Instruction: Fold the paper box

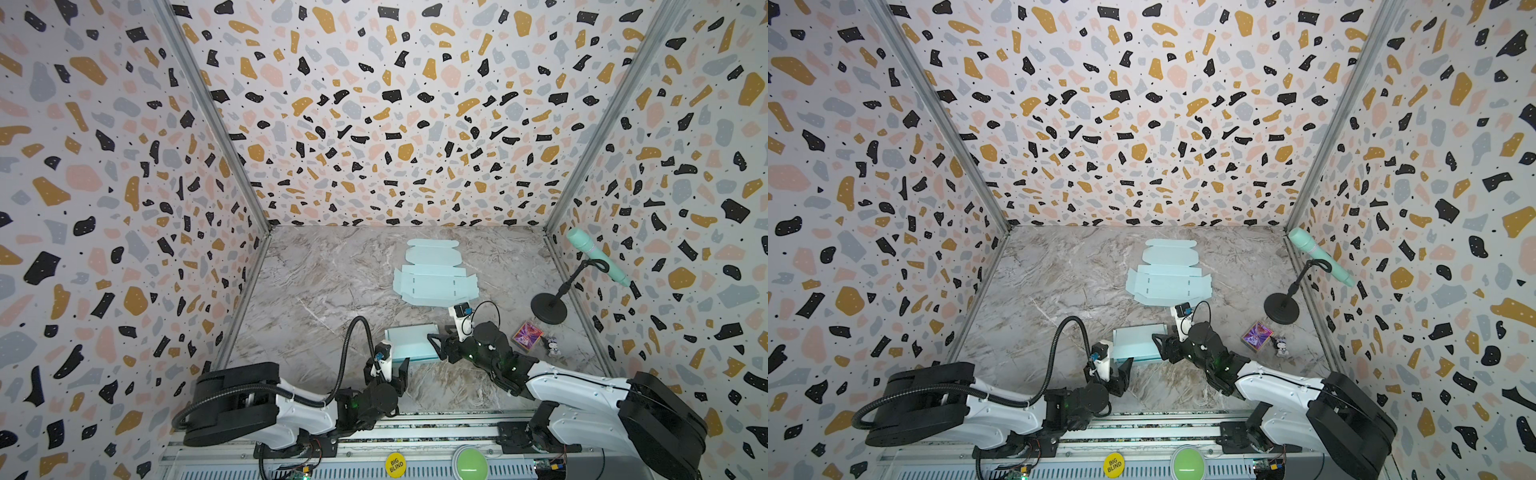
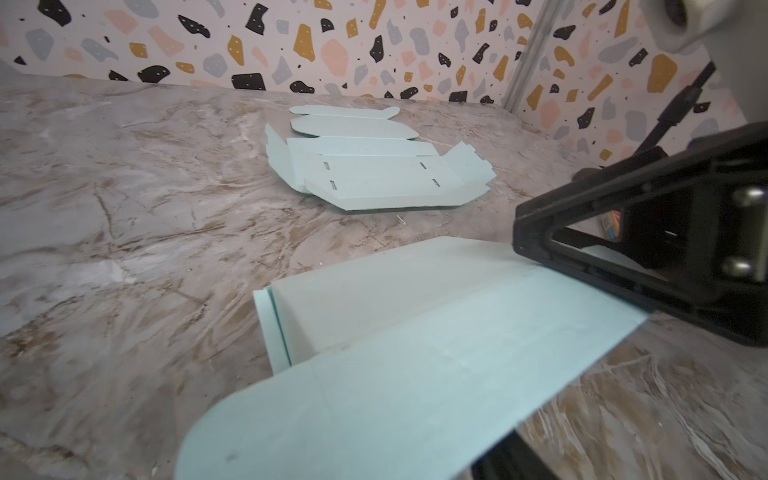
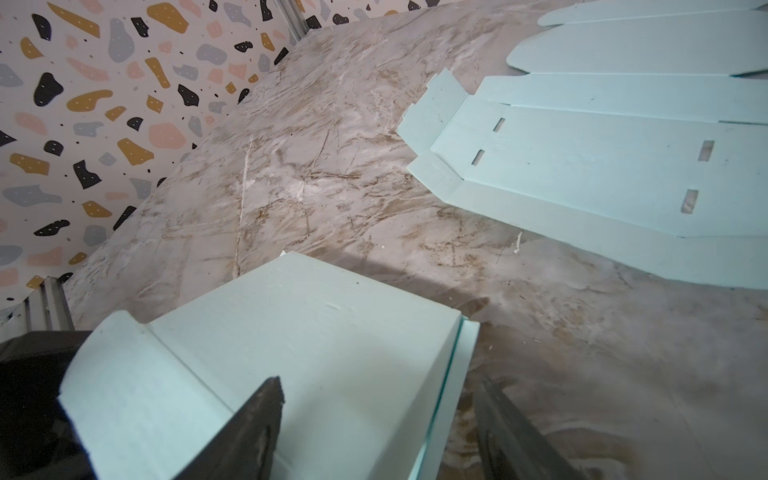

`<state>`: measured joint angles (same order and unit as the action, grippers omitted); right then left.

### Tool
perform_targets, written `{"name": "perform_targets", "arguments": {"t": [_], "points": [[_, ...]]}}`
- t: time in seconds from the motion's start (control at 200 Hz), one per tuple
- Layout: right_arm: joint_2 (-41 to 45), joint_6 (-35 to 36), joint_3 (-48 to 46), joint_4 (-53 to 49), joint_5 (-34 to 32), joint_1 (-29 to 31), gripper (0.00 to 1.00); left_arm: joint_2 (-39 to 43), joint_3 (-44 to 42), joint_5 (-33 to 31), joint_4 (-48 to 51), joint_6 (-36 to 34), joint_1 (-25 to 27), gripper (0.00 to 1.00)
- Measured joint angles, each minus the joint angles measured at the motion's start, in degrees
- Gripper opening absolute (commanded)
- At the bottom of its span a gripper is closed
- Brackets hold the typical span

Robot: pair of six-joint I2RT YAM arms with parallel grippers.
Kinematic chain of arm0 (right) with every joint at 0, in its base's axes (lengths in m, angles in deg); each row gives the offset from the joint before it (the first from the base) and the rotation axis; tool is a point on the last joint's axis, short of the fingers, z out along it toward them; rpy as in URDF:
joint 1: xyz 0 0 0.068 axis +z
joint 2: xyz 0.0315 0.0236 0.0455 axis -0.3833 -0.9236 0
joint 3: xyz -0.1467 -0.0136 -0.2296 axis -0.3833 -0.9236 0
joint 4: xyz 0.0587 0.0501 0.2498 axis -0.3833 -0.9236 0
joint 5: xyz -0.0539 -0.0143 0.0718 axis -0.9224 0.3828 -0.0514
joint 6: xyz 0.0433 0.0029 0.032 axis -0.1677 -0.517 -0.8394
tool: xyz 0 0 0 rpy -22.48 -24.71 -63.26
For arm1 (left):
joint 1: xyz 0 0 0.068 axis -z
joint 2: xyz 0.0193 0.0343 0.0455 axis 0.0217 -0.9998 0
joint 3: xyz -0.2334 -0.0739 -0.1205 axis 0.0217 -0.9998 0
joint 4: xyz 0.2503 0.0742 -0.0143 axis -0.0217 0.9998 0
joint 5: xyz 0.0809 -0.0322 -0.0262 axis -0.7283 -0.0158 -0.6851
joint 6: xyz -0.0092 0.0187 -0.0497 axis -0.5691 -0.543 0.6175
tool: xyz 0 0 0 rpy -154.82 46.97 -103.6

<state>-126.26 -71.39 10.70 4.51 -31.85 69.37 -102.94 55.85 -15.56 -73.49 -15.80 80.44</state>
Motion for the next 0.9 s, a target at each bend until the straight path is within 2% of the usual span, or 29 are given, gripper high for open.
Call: {"name": "perform_targets", "arguments": {"t": [0.095, 0.295, 0.471, 0.616, 0.761, 0.831, 0.901], "points": [[0.0, 0.02, -0.09, 0.48, 0.0, 0.0, 0.72, 3.74, 0.72, 4.07, 6.08, 0.7, 0.02, 0.94], [-0.02, -0.02, -0.81, 1.31, -0.02, 0.0, 0.71, 8.96, 9.42, 12.76, 26.8, 1.95, 0.07, 0.98], [-0.44, -0.04, -1.53, 1.51, -0.02, 0.0, 0.71, 13.4, 15.54, 17.86, 39.32, 2.49, 0.07, 0.98], [-0.44, -0.2, -1.97, 1.62, -0.09, 0.0, 0.71, 19.17, 18.43, 20.48, 45.4, 1.81, 0.07, 0.99], [-0.44, -0.2, -2.16, 1.64, -0.07, 0.0, 0.71, 23.85, 23.98, 19.02, 50.51, 1.11, -0.74, 0.98], [-0.48, -0.2, -2.16, 1.62, -0.04, 0.0, 0.71, 25.42, 25.42, 18.6, 50.58, 1.09, -3.43, 0.96], [-0.52, -0.2, -2.16, 1.62, -0.02, 0.0, 0.71, 26.38, 25.07, 19.19, 49.62, 1.31, -8.59, 0.95]]}}
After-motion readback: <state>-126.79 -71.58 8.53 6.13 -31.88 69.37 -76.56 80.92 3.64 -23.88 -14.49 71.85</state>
